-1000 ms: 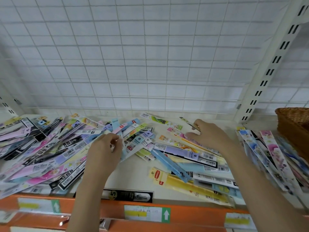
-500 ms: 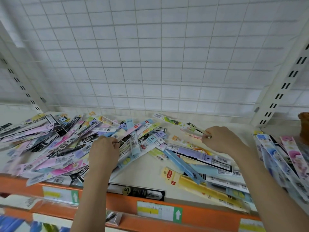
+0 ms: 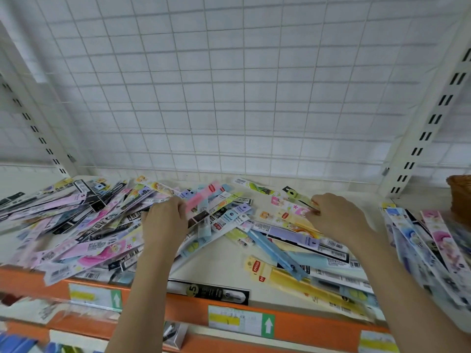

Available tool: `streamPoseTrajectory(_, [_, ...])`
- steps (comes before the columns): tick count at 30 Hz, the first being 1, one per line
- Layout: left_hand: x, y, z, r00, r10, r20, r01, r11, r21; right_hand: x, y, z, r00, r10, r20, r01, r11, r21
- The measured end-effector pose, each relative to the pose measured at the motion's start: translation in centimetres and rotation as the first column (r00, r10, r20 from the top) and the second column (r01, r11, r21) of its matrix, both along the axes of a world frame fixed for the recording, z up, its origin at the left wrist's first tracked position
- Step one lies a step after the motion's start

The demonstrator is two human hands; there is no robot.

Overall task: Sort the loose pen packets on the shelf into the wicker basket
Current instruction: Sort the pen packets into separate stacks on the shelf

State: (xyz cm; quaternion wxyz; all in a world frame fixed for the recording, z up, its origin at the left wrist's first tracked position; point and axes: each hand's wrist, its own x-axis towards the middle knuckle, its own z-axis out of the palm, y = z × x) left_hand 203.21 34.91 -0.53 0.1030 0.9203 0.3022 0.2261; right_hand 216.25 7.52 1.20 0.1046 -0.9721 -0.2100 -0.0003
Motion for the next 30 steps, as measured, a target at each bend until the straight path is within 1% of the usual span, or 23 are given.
streamPoseTrajectory(2, [0.1, -0.2, 0.7, 0.997, -0.025, 0.071, 0.025, 1.0, -0.005, 0.0, 0.0, 0.1, 1.0, 0.016, 0.011, -0.016, 1.0, -0.016])
streamPoseTrajectory(5, [0.6, -0.6, 1.8, 0.982, -0.078, 0.17, 0.092, 0.993, -0.079, -0.1, 0.0, 0.4, 0.999, 0.04, 0.019, -0.039, 0.998, -0.046])
streamPoseTrajectory(8, [1.2, -1.0, 2.5, 0.977, -0.103, 0.187, 0.125, 0.986, -0.11, -0.3, 0.0, 0.4, 0.997, 0.077, 0.027, -0.075, 0.995, -0.063])
streamPoseTrajectory(10, [2.0, -1.3, 2.9, 0.989, -0.09, 0.12, 0.109, 0.981, -0.162, -0.4, 0.1, 0.2, 0.996, 0.086, 0.014, -0.085, 0.995, -0.054])
streamPoseTrajectory(13, [3.4, -1.3, 2.7, 0.997, -0.028, -0.078, 0.011, 0.977, -0.213, -0.5, 0.1, 0.0, 0.996, 0.087, -0.026, -0.085, 0.995, 0.051])
streamPoseTrajectory(15, [4.0, -1.3, 2.3, 0.986, -0.001, -0.165, -0.035, 0.976, -0.215, -0.5, -0.1, 0.0, 0.996, 0.085, -0.028, -0.082, 0.991, 0.106])
streamPoseTrajectory(20, [5.0, -1.2, 1.7, 0.948, -0.055, -0.314, -0.033, 0.963, -0.268, -0.8, -1.3, -0.1, 0.993, 0.076, -0.095, -0.06, 0.986, 0.154])
streamPoseTrajectory(22, [5.4, -1.2, 1.9, 0.95, -0.073, -0.303, -0.012, 0.964, -0.267, -0.9, -1.7, 0.0, 0.991, 0.055, -0.118, -0.037, 0.988, 0.153])
streamPoseTrajectory(25, [5.6, -1.5, 2.4, 0.974, -0.082, -0.21, 0.018, 0.956, -0.292, -0.9, -2.1, 0.0, 0.996, 0.044, -0.078, -0.039, 0.997, 0.062])
streamPoseTrajectory(27, [5.8, -1.6, 2.9, 0.983, -0.094, -0.159, 0.04, 0.95, -0.311, -0.7, -2.2, 0.1, 0.998, 0.03, -0.052, -0.027, 0.998, 0.058])
streamPoseTrajectory(30, [6.1, -1.6, 3.6, 0.984, -0.13, -0.119, 0.086, 0.943, -0.32, -0.1, -2.0, 0.1, 0.998, 0.036, -0.054, -0.034, 0.998, 0.049])
